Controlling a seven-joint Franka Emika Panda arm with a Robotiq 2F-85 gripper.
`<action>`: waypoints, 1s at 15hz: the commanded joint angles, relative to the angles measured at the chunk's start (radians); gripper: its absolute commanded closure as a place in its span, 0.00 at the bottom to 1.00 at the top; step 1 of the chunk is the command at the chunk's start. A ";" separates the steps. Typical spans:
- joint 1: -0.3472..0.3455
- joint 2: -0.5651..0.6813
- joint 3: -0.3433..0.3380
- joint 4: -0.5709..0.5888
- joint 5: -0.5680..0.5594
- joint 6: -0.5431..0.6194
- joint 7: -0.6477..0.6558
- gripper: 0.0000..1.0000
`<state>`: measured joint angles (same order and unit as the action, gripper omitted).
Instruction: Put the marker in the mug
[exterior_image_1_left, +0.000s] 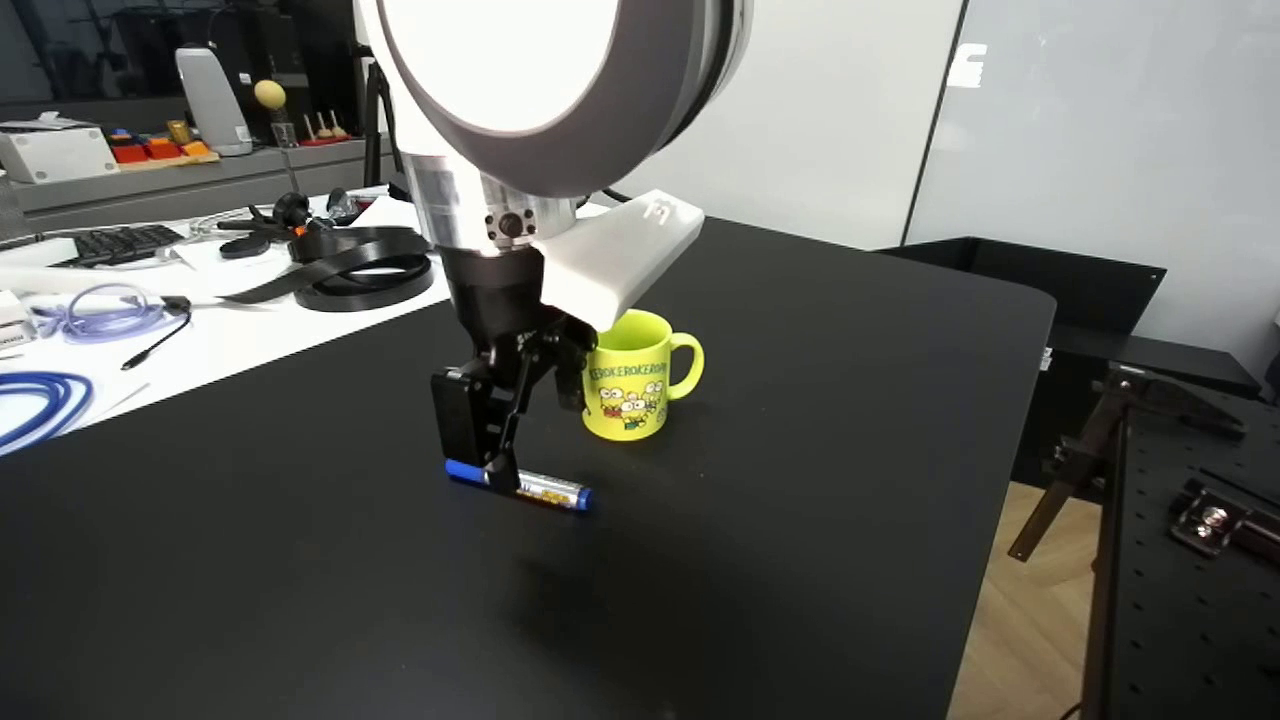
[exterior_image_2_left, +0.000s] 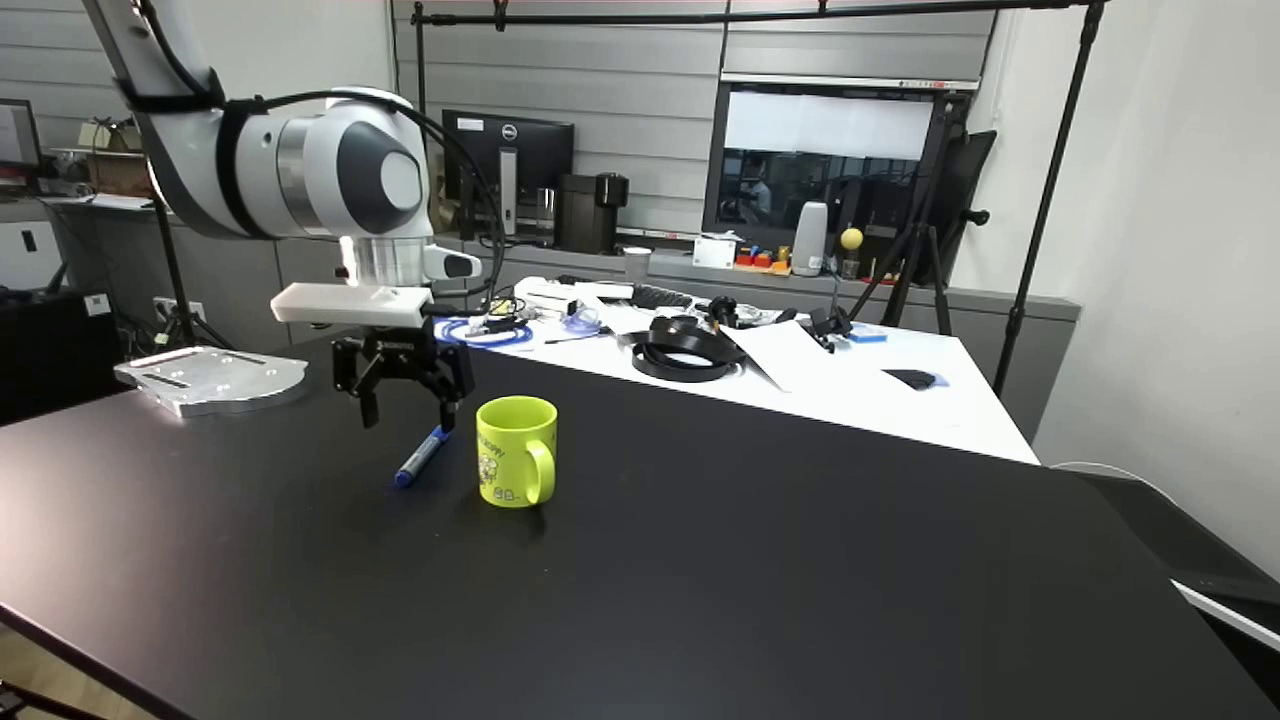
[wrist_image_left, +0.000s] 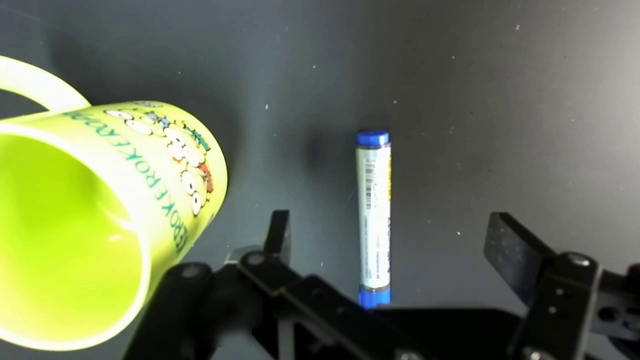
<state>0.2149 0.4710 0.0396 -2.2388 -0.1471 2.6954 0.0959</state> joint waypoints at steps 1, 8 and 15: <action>0.009 0.060 -0.017 0.079 -0.024 -0.030 0.006 0.00; 0.010 0.163 -0.020 0.207 -0.023 -0.072 -0.013 0.00; 0.018 0.204 -0.011 0.271 -0.021 -0.111 -0.040 0.63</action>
<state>0.2287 0.6563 0.0300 -2.0124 -0.1595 2.6215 0.0587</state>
